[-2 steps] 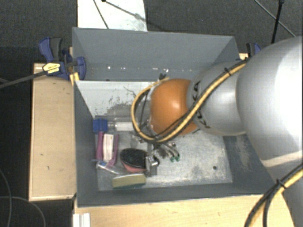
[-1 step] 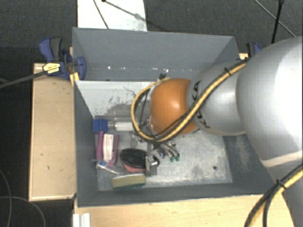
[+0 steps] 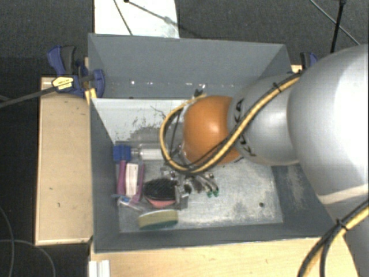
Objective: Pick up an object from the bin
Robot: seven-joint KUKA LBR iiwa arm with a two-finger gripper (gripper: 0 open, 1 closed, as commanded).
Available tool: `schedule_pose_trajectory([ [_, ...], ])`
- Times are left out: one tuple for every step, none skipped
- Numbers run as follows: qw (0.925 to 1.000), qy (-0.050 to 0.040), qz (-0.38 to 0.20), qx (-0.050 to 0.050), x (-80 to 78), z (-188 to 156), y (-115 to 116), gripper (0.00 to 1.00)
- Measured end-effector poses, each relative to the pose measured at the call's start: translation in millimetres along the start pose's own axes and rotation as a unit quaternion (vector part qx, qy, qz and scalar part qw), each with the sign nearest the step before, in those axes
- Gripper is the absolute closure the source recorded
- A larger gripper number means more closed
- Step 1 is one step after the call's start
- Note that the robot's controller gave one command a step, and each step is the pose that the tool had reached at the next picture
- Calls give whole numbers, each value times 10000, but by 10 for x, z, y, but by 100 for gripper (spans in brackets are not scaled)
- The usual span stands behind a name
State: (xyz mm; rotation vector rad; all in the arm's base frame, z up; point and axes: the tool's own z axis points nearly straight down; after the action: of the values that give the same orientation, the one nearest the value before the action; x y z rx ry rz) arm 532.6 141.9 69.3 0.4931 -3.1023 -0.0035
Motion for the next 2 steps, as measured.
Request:
schedule_pose_trajectory([
  [10000, -28, 15, 9, -10, -334, 0, 100],
  [10000, -29, 34, 12, -20, -680, -1, 100],
])
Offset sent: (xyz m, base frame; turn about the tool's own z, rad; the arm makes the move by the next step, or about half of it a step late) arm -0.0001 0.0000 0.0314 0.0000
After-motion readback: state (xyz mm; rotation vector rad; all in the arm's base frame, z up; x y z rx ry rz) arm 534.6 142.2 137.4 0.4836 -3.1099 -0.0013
